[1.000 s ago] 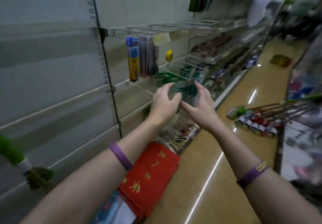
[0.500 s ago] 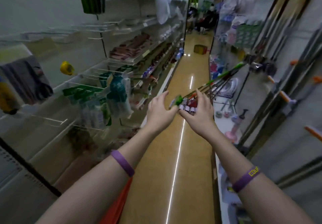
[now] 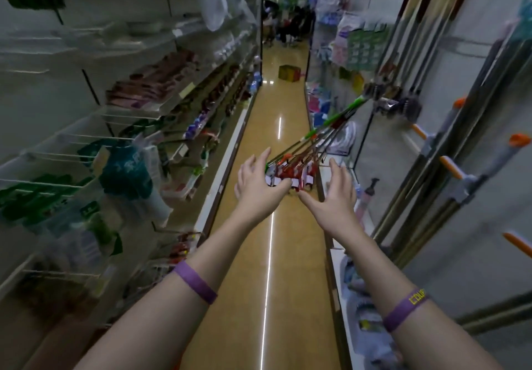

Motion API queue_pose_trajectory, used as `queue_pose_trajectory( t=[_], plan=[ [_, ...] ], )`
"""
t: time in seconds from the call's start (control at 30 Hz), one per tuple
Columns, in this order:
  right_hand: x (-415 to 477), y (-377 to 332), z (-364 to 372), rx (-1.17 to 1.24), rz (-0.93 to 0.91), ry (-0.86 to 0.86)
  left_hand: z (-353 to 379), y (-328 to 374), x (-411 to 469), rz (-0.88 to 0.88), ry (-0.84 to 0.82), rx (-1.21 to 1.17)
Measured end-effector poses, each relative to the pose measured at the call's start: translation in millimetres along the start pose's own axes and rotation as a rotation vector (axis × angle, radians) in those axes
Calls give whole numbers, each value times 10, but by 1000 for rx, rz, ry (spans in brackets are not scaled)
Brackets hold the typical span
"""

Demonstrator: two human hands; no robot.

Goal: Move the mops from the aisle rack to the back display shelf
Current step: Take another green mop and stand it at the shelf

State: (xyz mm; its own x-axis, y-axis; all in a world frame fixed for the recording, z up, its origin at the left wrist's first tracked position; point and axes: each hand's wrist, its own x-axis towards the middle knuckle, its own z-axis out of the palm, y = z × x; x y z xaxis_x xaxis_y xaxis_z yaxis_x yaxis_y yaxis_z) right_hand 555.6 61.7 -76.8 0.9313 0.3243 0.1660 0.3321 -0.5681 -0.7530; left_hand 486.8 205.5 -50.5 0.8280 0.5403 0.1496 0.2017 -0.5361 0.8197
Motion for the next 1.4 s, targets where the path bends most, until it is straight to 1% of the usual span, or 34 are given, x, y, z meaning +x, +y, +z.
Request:
queue_pose_trajectory(
  t=[0.23,0.4,0.57,0.73,0.83,1.07,1.23,1.4],
  plan=[
    [1279,-58,370,-11,11,48,171,-231,1331,-6,-17,-64],
    [1992,-65,604,11,6,38,252,-368,2081,-39,-45,-55],
    [2764,-12,773,-2,4,47,408,-436,2822,-36,-53,-25],
    [3621,172,943,8,14,-12,658,-463,3631,-48,-68,55],
    [4252,363,1013,-8,1,-50,863,-435,4208,-64,-68,89],
    [5769,640,1046,-6,44,-124,1329,-280,5536,-107,-85,126],
    [6449,798,1161,33,43,-142,1587,-336,6245,-133,-88,113],
    [7171,962,1375,59,82,-156,1844,-472,7002,-142,-118,87]
  ],
)
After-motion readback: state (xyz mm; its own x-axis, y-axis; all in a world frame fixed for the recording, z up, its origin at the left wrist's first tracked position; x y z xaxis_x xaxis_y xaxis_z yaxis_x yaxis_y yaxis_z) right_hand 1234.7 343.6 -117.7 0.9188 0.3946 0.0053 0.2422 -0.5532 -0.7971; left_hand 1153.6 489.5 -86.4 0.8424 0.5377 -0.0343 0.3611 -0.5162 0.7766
